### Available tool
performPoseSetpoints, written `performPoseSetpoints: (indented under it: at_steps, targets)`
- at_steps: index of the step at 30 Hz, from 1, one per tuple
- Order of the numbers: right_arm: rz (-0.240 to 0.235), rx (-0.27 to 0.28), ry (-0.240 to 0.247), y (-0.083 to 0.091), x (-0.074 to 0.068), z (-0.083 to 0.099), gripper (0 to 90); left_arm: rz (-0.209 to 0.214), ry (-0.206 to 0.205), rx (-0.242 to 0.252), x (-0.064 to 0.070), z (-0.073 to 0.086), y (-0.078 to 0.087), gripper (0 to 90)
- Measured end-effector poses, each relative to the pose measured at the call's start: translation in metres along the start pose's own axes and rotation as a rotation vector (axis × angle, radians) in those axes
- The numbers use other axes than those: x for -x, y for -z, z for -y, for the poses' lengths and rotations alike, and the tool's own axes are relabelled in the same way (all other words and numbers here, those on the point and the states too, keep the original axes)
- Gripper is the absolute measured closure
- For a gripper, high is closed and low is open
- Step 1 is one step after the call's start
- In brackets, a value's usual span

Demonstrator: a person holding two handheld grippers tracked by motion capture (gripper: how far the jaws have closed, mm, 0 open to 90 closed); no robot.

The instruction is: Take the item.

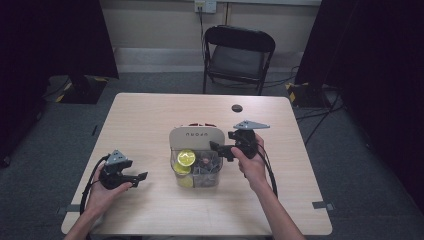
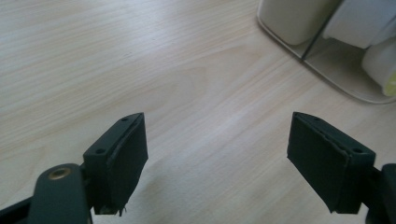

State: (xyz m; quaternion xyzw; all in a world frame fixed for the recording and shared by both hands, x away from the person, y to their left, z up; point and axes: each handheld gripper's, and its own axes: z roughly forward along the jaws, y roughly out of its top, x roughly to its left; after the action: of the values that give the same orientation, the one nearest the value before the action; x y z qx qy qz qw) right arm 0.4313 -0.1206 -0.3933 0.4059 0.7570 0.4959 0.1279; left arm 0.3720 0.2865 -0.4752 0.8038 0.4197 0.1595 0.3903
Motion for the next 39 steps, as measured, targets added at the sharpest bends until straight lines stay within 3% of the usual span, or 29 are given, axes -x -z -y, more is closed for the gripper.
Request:
performPoseSetpoints:
  at_steps: [9,12,14,17,20,25,30,33,39]
  targets:
    - [0.028,0.001,-0.002,0.005,0.0,0.0,14.5,0.032,-0.009,0.03,0.015,-0.007,0.007,23.5]
    - [0.02,-0.001,-0.003,0.005,0.001,0.0,14.3,0.04,-0.009,0.037,0.017,-0.01,0.01,23.4]
    - [0.006,0.007,-0.005,0.004,0.002,0.001,14.6,0.07,0.007,0.048,0.019,-0.013,0.011,23.4]
    - [0.006,0.011,-0.001,0.004,0.0,-0.001,14.7,0.071,0.008,0.052,0.022,-0.016,0.011,23.3]
    - [0.003,0.019,0.001,0.004,-0.001,-0.003,14.5,0.087,-0.006,0.046,0.026,-0.021,0.011,23.5]
    - [0.005,0.022,0.001,0.004,-0.002,-0.005,14.6,0.107,-0.005,0.08,0.035,-0.03,0.014,26.4]
    - [0.006,0.021,0.0,0.005,-0.001,-0.005,14.3,0.123,-0.038,0.107,0.045,-0.043,0.015,26.7]
    - [0.002,0.026,-0.004,0.005,0.0,-0.006,14.2,0.145,-0.067,0.097,0.049,-0.051,0.013,28.2]
    - [0.002,0.025,-0.005,0.006,0.001,-0.006,13.9,0.166,-0.063,0.127,0.054,-0.066,0.012,28.5]
